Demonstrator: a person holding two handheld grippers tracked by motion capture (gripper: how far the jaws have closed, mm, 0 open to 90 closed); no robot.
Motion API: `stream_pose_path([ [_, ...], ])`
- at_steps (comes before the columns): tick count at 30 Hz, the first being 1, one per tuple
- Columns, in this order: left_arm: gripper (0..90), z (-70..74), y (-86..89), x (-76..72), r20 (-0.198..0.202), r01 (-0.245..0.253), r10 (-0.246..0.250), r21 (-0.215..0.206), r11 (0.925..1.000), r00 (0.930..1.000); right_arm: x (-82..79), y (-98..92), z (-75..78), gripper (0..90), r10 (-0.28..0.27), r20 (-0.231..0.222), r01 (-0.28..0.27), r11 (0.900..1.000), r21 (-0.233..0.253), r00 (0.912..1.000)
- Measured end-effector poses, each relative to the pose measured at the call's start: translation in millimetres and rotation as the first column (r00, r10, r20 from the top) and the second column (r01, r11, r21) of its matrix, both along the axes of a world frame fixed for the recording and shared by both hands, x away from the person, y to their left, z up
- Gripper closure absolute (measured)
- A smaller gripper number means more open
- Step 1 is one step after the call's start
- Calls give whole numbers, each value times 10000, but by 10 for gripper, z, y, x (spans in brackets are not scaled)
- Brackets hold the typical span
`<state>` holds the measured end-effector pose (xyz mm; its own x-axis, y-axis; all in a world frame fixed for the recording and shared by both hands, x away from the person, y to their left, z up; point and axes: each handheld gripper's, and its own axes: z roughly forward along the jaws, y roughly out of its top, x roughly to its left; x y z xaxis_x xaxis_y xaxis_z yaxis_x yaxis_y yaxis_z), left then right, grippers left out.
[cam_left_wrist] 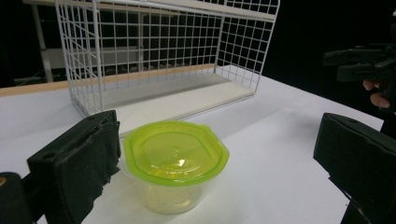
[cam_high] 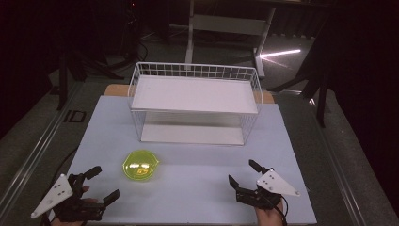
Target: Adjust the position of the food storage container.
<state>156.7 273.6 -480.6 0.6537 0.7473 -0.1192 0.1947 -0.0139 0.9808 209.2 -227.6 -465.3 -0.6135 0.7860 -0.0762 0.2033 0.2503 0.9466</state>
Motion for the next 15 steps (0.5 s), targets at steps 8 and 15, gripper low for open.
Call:
stream_pose_path([
  [8,15,179,38,-13,-285,-29,8,-763,9971,9996,-31,25,4,157,59,157,-58,9999,-104,9999],
  [15,16,286,58,42,-336,73,-78,-139,9999,9994,-77,-6,27,157,30,435,-31,10000,25,9991],
])
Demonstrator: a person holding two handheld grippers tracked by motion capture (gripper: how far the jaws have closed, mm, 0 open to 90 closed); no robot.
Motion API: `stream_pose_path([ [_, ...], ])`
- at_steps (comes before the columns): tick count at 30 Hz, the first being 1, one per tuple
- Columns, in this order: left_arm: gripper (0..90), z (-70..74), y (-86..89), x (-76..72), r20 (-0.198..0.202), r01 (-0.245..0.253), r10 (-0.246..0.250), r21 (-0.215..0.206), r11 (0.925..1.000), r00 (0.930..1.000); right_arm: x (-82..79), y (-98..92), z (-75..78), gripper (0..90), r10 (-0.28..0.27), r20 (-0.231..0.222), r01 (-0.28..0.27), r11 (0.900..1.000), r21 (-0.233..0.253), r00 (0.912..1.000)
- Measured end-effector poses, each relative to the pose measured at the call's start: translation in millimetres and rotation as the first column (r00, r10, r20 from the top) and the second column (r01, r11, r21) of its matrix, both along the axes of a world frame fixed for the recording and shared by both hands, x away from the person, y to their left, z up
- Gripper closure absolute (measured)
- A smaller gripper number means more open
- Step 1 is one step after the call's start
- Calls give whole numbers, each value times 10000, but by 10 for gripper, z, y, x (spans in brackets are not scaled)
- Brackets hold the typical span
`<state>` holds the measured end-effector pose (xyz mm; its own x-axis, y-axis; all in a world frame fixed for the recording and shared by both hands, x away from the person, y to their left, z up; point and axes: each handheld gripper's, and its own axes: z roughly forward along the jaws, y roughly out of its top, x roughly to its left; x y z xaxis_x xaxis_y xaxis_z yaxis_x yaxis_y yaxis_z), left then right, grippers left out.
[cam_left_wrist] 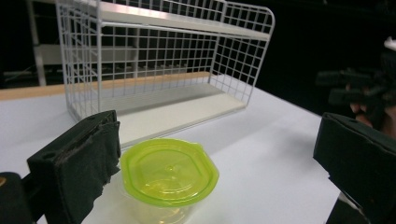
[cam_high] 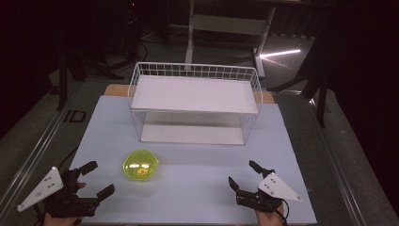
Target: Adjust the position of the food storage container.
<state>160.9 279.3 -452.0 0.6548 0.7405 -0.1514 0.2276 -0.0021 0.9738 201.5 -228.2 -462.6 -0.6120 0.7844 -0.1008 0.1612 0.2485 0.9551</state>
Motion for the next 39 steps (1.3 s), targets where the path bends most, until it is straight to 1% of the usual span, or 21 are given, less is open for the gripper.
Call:
stream_pose_path([
  [2,16,13,22,27,12,15,-15,177,9998,10000,4,-5,2,156,-16,10,16,10000,30,10000],
  [4,16,15,49,62,-53,8,-7,128,9999,10000,11,-9,-3,157,6,-81,-5,10000,71,10000],
  [9,16,-18,104,160,-425,-64,71,171,9998,9991,16,-9,3,154,66,-119,-64,9998,177,9999],
  [11,16,-88,142,240,-908,-127,156,332,9994,9957,12,-11,10,153,85,-131,-81,9996,278,9999],
  [14,16,-133,161,279,-1114,-128,192,574,9983,9936,12,-4,10,153,119,-150,-115,9996,260,9998],
  [17,16,-226,222,355,-1517,-335,474,926,9951,9873,22,9,8,152,126,-132,-123,9997,214,9998],
  [20,63,-283,258,377,-1578,-506,680,1119,9924,9851,31,15,4,150,143,-142,-140,9997,212,9998],
  [21,64,-331,276,405,-1768,-568,786,1253,9905,9811,33,16,1,150,129,-164,-125,9997,229,9998],
  [22,67,-331,276,405,-1768,-568,786,1253,9905,9811,34,18,-1,150,103,-180,-98,9997,242,9998],
  [23,91,-387,291,433,-1928,-668,942,1439,9873,9767,40,17,-2,150,122,-194,-117,9996,248,9997],
  [25,160,-409,299,443,-1967,-665,962,1521,9861,9757,43,20,-4,150,126,-228,-119,9995,292,9997],
  [26,167,-453,312,469,-2096,-535,876,1631,9852,9739,46,23,-6,150,123,-222,-118,9996,267,9997],
  [28,309,-468,315,478,-2152,-548,910,1686,9842,9723,45,26,-7,150,53,-186,-49,9997,219,9998],
  [31,494,-542,319,523,-2403,-317,881,2292,9729,9667,47,24,-11,150,35,-196,-31,9997,246,9998],
  [32,522,-563,301,536,-2519,-334,1000,2560,9661,9626,49,26,-13,150,39,-211,-33,9996,263,9998],
  [33,577,-585,287,548,-2631,-194,920,2660,9638,9604,52,28,-16,150,63,-228,-57,9996,266,9997],
  [35,667,-631,232,583,-2969,-56,987,2991,9542,9498,55,34,-19,149,98,-249,-92,9997,229,9996],
  [36,716,-650,209,602,-3089,112,874,3038,9527,9471,55,36,-17,150,134,-251,-128,9997,230,9996],
  [37,750,-664,184,621,-3162,206,852,3170,9482,9449,53,38,-16,150,157,-240,-151,9996,224,9996],
  [38,784,-676,161,650,-3385,341,830,3262,9447,9373,51,40,-14,150,173,-223,-168,9996,215,9996],
  [39,821,-687,144,676,-3546,477,740,3228,9453,9321,48,40,-13,150,188,-216,-184,9996,213,9996],
])
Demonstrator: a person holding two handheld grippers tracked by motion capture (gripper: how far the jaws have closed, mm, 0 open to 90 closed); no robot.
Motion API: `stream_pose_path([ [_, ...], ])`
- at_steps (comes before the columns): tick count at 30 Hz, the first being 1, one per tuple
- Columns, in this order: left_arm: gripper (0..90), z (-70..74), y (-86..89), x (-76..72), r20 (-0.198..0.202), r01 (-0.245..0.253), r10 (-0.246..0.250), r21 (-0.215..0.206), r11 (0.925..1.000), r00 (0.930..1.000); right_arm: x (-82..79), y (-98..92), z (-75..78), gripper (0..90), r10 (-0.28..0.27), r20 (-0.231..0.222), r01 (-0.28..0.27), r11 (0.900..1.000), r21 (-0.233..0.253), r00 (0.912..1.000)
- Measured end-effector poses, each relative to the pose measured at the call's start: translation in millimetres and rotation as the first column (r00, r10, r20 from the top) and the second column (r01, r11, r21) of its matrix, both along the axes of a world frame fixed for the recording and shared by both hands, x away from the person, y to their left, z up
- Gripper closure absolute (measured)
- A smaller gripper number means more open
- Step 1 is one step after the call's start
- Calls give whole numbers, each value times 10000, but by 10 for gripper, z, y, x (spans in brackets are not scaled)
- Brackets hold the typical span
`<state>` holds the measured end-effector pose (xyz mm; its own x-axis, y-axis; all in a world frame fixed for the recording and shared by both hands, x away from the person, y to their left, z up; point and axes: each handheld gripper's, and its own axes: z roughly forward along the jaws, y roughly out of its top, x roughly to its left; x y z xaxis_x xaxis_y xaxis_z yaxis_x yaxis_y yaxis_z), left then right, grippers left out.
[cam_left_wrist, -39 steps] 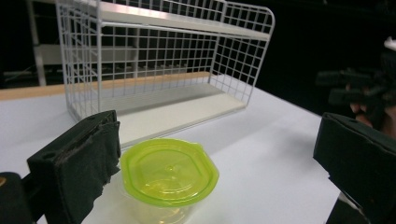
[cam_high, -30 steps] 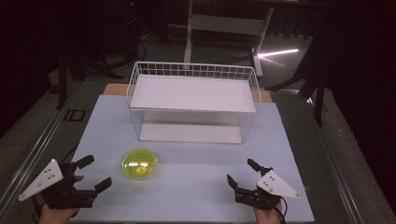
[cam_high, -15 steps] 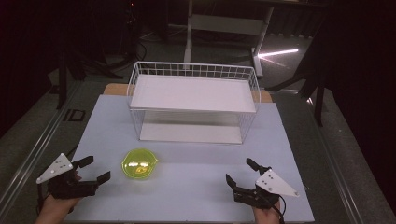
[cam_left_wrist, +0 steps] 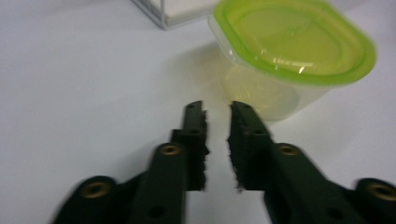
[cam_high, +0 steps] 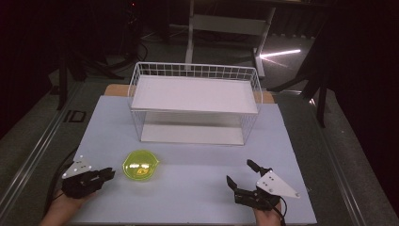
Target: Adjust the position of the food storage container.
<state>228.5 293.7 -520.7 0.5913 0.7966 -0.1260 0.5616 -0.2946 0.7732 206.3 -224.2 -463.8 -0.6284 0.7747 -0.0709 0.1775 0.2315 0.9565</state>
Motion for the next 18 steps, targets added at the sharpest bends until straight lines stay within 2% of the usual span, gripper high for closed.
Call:
stream_pose_path([
  [2,871,-8,-17,22,-59,100,-100,-19,9999,9999,-3,-4,1,150,19,-3,-19,10000,40,10000],
  [3,897,-14,-45,64,-129,70,-68,215,9997,9999,0,-8,0,150,27,-6,-27,10000,64,10000],
  [9,900,-43,-164,188,-347,336,-329,213,9992,9989,9,-25,-4,150,8,-96,-7,9999,104,10000],
  [12,900,-51,-204,209,-373,463,-453,280,9985,9983,9,-26,-3,150,28,-81,-27,9999,129,10000],
  [18,900,-91,-332,264,-539,671,-661,157,9976,9964,19,-29,-8,150,143,-143,-140,9998,147,9998],
])
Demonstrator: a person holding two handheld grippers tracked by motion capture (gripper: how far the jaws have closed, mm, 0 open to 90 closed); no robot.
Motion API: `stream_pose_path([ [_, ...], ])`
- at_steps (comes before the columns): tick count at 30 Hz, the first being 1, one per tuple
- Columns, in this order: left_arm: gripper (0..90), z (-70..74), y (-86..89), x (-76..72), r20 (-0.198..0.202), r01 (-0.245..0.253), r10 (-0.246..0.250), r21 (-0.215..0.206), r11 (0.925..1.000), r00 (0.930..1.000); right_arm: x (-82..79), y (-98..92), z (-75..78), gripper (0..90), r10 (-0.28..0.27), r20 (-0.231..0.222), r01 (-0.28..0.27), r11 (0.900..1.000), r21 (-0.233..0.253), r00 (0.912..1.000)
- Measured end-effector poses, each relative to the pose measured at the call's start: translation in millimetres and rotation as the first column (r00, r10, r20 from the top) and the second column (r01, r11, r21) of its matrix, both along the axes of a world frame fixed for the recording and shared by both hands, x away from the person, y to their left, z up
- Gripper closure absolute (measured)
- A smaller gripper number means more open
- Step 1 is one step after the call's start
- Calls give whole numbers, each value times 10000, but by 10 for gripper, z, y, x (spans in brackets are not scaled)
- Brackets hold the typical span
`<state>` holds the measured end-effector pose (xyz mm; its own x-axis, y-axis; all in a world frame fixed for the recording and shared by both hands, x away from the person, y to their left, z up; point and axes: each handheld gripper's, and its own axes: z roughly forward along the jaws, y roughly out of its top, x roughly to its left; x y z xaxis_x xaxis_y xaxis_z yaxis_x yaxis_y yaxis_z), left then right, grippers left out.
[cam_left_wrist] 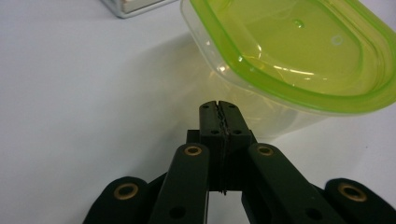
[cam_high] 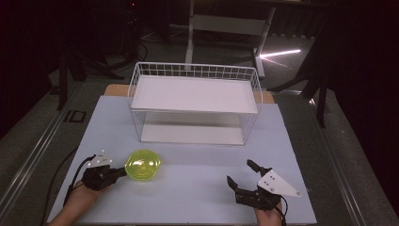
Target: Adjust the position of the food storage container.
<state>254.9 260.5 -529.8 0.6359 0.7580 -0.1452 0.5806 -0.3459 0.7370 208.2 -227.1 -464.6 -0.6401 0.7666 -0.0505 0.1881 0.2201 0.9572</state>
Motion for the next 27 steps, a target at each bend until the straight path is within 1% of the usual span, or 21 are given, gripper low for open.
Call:
stream_pose_path([
  [1,900,-3,-24,8,-90,22,-22,-75,10000,10000,2,-4,0,150,12,-1,-12,10000,9,10000],
  [3,900,1,-62,21,-86,146,-146,-48,9999,9999,0,-12,4,150,11,12,-11,10000,28,10000],
  [5,900,3,-81,25,-76,157,-158,-77,9998,9998,-3,-17,7,151,11,25,-11,10000,53,10000],
  [6,900,14,-152,38,-83,303,-303,-20,9995,9995,-4,-20,9,151,4,28,-4,10000,71,10000],
  [7,900,14,-184,45,-77,382,-382,-46,9993,9992,-6,-23,12,151,3,43,-3,10000,61,10000],
  [11,900,27,-321,70,-80,652,-652,-49,9979,9978,-31,2,23,151,16,255,-11,9998,-202,9997],
  [13,900,33,-383,77,-86,689,-690,-65,9976,9976,-50,24,34,151,98,400,-85,9994,-324,9991],
  [14,900,32,-418,85,-104,792,-792,-11,9969,9968,-54,29,36,151,124,429,-108,9993,-358,9990],
  [18,900,-4,-588,125,-167,1093,-1094,-83,9940,9939,-65,50,34,151,215,421,-197,9989,-430,9989],
  [19,900,-13,-628,134,-223,1132,-1133,-65,9935,9933,-69,53,34,151,217,448,-196,9988,-459,9988],
  [23,900,-33,-752,172,-226,1255,-1257,-99,9920,9918,-84,45,49,151,196,528,-173,9989,-438,9984],
  [25,900,-32,-780,186,-212,1212,-1213,-28,9926,9924,-87,37,50,151,189,506,-168,9990,-408,9985],
  [27,900,-21,-771,189,-198,1144,-1143,43,9934,9933,-83,28,47,151,195,466,-177,9991,-381,9987],
])
